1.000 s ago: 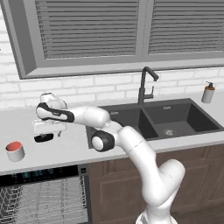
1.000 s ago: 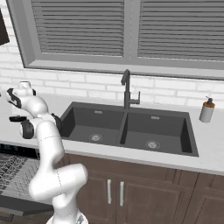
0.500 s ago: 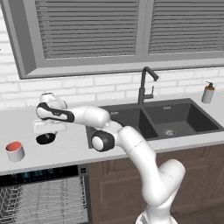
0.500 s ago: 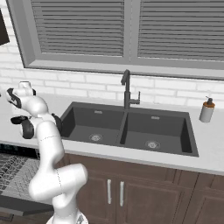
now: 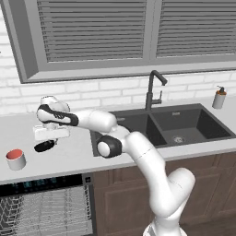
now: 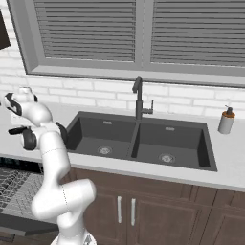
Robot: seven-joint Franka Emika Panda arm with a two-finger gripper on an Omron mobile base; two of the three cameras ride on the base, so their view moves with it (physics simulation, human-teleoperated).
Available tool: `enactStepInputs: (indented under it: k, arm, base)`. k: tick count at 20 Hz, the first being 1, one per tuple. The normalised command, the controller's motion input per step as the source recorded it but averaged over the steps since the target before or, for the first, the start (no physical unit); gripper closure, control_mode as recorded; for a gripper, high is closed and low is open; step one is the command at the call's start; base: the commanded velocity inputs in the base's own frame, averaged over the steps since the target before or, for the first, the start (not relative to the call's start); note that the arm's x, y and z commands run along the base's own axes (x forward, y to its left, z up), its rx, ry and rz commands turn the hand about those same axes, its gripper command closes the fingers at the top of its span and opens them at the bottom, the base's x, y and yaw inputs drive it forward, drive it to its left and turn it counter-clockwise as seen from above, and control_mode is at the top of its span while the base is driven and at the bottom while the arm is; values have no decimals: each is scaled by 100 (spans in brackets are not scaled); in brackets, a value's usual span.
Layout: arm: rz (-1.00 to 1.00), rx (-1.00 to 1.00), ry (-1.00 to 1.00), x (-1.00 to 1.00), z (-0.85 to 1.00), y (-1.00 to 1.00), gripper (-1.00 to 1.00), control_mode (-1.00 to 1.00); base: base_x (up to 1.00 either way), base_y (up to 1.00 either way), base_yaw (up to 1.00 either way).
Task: Pick up the cup and bowl from the counter, place them in the dishwasher, and close the dishwasher door.
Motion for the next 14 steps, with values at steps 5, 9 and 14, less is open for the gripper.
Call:
enactStepInputs:
  k: [5, 9, 14]
  arm:
    - [-20, 10, -1, -100, 18, -40, 100, -100]
    - [-18, 8, -7, -100, 4, -46, 100, -100]
    - [-3, 0, -30, -100, -15, -14, 100, -100]
  base:
    - [0, 0, 0]
    - [0, 0, 0]
    - [0, 0, 0]
